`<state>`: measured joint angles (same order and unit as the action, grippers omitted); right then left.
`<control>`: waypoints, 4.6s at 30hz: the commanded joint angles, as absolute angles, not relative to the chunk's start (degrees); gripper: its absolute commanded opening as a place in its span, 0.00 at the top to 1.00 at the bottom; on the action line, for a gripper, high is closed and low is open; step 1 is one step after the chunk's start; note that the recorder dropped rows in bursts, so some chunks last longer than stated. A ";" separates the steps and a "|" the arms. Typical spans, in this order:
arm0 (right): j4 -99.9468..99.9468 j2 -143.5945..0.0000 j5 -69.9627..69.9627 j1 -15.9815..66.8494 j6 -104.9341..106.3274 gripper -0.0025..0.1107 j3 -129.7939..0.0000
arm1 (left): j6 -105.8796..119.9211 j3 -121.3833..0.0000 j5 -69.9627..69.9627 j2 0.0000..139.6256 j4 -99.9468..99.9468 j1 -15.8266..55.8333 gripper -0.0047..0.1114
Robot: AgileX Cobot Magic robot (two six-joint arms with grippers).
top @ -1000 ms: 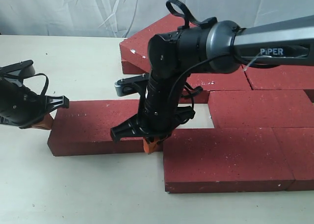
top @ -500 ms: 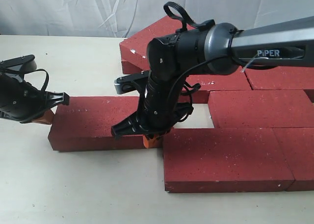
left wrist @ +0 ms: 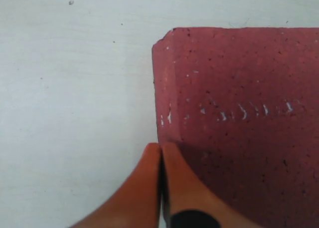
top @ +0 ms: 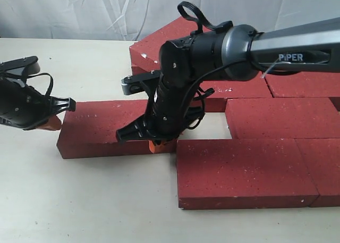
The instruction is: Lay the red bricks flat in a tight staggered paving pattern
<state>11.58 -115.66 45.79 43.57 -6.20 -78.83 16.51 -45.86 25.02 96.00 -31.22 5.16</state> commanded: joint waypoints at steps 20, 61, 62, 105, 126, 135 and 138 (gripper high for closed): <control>-10.06 -108.25 40.18 43.35 -32.04 0.98 -79.15 | 16.89 -51.73 27.32 104.61 -31.64 2.55 0.96; -17.56 -108.57 40.01 43.35 -37.56 0.98 -79.15 | 38.38 -53.62 30.94 110.23 -57.17 4.69 0.96; -17.56 -108.57 40.01 43.35 -37.56 0.98 -79.15 | 38.38 -53.84 30.74 110.75 -57.17 5.98 0.96; -17.71 -108.57 40.53 43.35 -37.56 0.98 -79.15 | 46.93 -58.25 35.90 115.28 -66.76 14.22 0.96; -13.37 -108.57 41.84 43.46 -37.56 0.98 -79.15 | 24.84 -58.25 33.61 104.85 -41.16 9.28 0.96; -11.70 -108.57 44.45 43.46 -37.56 0.98 -79.15 | 14.44 -58.25 28.62 96.49 -28.06 12.15 0.96; -11.02 -108.57 44.85 43.46 -37.56 0.98 -79.15 | 9.34 -58.25 27.81 94.39 -21.37 14.48 0.96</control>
<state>-11.59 -108.91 44.24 43.57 -37.52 -78.83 13.99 -58.04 28.79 96.49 -26.88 12.52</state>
